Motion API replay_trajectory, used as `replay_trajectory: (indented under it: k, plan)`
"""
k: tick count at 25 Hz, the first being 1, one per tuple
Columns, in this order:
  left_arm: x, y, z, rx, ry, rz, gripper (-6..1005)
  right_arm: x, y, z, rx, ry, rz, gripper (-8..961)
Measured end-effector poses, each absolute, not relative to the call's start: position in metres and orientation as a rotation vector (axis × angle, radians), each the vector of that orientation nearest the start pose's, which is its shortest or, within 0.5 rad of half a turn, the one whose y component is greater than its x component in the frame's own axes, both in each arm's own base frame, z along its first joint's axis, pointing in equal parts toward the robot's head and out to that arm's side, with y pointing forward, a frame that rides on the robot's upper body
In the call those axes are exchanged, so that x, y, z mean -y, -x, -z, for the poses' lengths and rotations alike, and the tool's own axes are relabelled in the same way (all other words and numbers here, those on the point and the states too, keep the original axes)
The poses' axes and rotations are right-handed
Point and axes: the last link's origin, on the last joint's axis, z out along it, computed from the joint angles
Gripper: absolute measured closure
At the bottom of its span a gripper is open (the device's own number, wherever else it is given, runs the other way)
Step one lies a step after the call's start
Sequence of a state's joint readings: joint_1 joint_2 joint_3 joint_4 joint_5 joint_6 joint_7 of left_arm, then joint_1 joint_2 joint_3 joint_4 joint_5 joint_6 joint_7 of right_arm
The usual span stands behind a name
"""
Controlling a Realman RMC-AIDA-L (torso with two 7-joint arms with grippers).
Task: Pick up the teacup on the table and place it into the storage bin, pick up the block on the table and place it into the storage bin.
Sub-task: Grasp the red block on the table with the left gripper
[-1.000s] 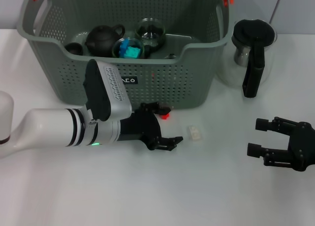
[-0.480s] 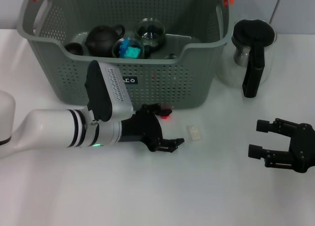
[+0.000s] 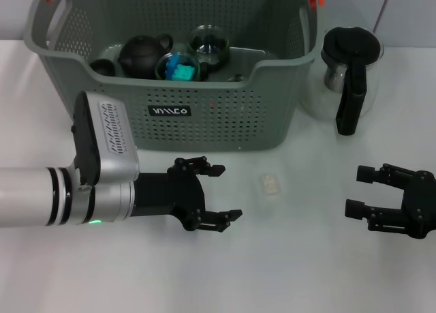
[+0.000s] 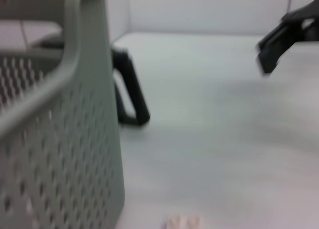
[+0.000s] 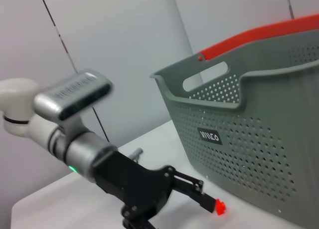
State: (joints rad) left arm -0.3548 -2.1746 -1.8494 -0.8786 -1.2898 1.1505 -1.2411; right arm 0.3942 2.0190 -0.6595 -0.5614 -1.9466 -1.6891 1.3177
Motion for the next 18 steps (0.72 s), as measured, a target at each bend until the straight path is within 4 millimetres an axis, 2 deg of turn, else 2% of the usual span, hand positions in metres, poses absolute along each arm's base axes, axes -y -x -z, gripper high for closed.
replay_trajectory:
  k: [4, 10, 18]
  plan:
    - [-0.317, 0.238, 0.069, 0.191, 2.759, 0.340, 157, -0.280, -0.303, -0.016, -0.754, 2.683, -0.832, 41]
    - [-0.330, 0.254, 0.067, 0.247, 2.673, 0.221, 157, -0.280, -0.304, -0.016, -0.756, 2.680, -0.833, 41]
    - [-0.334, 0.269, 0.063, 0.357, 2.627, 0.146, 157, -0.281, -0.304, -0.016, -0.755, 2.679, -0.831, 42]
